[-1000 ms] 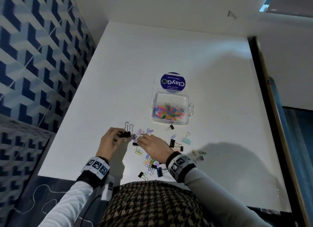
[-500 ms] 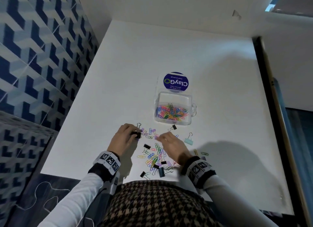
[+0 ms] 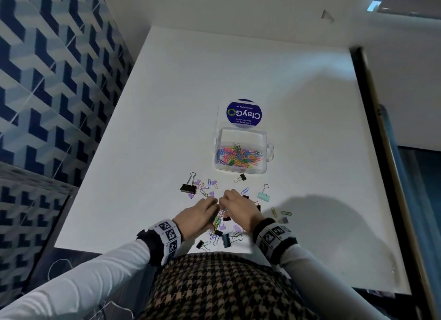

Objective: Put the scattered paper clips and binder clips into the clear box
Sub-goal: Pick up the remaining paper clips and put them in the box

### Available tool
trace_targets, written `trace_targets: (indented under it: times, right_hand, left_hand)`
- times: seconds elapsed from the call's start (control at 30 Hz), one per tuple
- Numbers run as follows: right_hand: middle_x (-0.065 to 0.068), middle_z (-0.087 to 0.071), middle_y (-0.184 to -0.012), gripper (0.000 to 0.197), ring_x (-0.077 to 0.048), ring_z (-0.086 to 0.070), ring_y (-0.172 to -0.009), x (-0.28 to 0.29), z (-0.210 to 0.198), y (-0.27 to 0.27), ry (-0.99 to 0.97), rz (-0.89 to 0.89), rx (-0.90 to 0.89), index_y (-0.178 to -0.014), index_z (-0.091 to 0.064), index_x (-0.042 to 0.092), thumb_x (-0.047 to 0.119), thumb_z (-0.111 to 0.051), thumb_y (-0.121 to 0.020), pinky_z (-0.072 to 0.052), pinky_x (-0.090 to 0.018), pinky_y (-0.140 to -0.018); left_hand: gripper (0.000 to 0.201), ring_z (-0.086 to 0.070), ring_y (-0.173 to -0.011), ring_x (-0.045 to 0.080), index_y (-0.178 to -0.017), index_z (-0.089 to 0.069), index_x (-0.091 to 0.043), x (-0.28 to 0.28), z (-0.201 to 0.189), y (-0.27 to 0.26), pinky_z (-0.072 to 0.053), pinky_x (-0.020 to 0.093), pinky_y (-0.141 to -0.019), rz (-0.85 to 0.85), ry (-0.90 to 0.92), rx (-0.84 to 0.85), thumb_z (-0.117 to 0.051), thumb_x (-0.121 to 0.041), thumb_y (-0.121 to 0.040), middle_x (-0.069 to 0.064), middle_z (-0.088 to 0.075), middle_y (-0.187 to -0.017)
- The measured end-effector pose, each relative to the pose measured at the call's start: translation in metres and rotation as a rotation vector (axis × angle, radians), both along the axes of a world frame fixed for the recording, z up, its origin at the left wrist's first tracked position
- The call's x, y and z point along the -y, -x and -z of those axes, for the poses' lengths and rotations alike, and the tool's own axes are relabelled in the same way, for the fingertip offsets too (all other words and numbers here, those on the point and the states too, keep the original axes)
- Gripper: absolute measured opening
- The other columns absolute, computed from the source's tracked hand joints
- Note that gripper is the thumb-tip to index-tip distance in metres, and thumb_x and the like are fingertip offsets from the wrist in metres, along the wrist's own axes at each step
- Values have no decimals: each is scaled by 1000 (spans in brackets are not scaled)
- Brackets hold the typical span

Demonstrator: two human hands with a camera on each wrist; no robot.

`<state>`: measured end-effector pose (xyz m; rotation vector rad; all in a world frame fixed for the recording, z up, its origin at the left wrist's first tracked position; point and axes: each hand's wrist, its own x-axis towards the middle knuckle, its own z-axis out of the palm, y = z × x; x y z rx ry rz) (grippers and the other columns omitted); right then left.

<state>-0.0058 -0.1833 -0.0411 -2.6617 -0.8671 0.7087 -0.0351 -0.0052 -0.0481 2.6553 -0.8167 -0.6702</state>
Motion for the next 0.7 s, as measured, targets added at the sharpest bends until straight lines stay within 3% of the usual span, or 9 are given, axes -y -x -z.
trace_targets:
  times: [0.07, 0.2, 0.3, 0.37, 0.43, 0.53, 0.57, 0.63, 0.7]
  right_hand:
    - [-14, -48, -116, 21, -29, -42, -111, 0, 1, -1, 11, 43, -8, -111, -49, 6, 11, -49, -91, -41, -40, -77]
    - [-14, -50, -115, 20, -27, -44, -111, 6, 4, -2, -4, 135, -35, -108, -50, 4, 15, -51, -91, -40, -39, -78]
    - [-14, -52, -111, 17, -27, -46, -107, 9, 5, -2, -28, 177, -72, -103, -52, 4, 14, -52, -90, -39, -37, -80]
    - [-13, -57, -105, 11, -27, -51, -99, 13, 5, -2, -84, 235, -126, -97, -55, 6, 13, -53, -89, -41, -37, -78]
    - [-8, -62, -89, 3, -22, -54, -83, 18, 6, -3, -201, 374, -191, -86, -58, 11, 14, -60, -85, -43, -35, -73]
    - [2, -62, -65, 20, -14, -55, -63, 30, 7, -5, -409, 664, -365, -65, -58, 25, 15, -72, -74, -50, -35, -67]
    - [2, -64, -62, 20, -13, -57, -61, 33, 5, -6, -453, 723, -422, -62, -59, 25, 16, -74, -71, -51, -34, -66]
    - [-1, -68, -62, 15, -17, -62, -62, 40, 2, -8, -518, 779, -504, -63, -63, 24, 19, -76, -69, -52, -33, -66]
    - [-8, -69, -65, 13, -21, -63, -63, 44, -2, -9, -606, 820, -576, -66, -65, 19, 15, -76, -71, -53, -33, -65]
  left_hand:
    - [44, -59, -100, 31, -119, -44, -5, 8, 9, -3, -57, 38, -69, -79, 43, 7, -62, -17, -80, 11, -34, -127]
    - [25, -54, -104, 34, -115, -46, -3, 24, 5, -9, -50, 47, -87, -226, 87, -42, -40, -12, -93, 19, -42, -127]
    - [18, -53, -100, 31, -104, -51, -1, 23, 3, -7, -52, 39, -80, -331, 167, -124, -46, -3, -86, 16, -41, -121]
    - [23, -53, -100, 29, -111, -49, -1, 20, 4, -5, -47, 32, -80, -407, 218, -190, -42, -3, -89, 18, -43, -120]
    - [23, -50, -88, 19, -112, -46, 1, 18, 4, -8, -39, 18, -73, -425, 273, -211, -41, -2, -90, 18, -48, -113]
    - [12, -49, -78, 9, -98, -56, 0, 7, -3, -18, -41, 2, -66, -530, 379, -296, -53, -4, -87, 2, -50, -96]
    - [5, -54, -81, 12, -89, -59, -10, 3, -10, -21, -45, 6, -73, -542, 390, -318, -59, -9, -85, 0, -53, -93]
    - [11, -60, -92, 21, -77, -61, -24, -10, -15, -33, -49, 28, -89, -568, 375, -399, -68, -16, -79, 6, -63, -98]
    - [14, -62, -91, 22, -75, -64, -28, -22, -20, -46, -48, 32, -89, -614, 445, -512, -71, -16, -76, 10, -68, -100]
